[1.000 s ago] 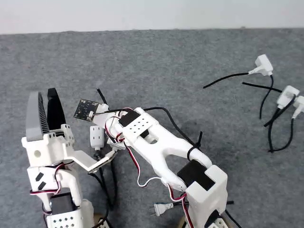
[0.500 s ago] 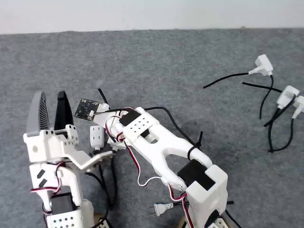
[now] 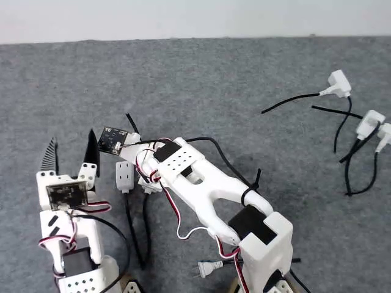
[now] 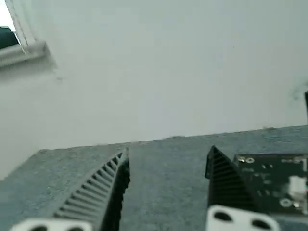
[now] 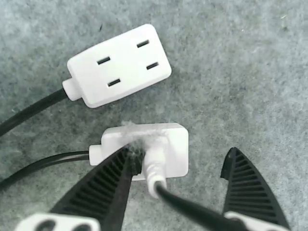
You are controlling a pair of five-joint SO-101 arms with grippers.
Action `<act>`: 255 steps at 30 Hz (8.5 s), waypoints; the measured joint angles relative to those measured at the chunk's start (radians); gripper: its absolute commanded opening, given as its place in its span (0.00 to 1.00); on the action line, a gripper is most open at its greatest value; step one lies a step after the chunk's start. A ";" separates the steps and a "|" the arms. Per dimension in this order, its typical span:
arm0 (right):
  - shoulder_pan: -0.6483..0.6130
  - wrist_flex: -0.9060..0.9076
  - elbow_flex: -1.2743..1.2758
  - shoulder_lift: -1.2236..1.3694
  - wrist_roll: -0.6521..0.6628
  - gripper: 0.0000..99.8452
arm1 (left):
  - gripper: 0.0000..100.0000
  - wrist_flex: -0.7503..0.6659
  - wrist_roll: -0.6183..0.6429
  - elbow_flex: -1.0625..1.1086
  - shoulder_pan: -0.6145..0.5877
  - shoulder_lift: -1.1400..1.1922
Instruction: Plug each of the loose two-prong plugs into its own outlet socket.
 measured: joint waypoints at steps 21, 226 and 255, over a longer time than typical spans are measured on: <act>0.018 0.008 0.000 0.002 -0.049 0.27 | 0.24 0.152 0.037 -0.014 0.069 -0.014; -0.322 0.781 0.717 -0.770 0.284 0.55 | 0.24 0.150 0.069 0.000 -0.075 0.005; -0.388 0.296 0.872 -0.543 0.057 0.38 | 0.24 0.150 0.060 0.000 -0.052 0.005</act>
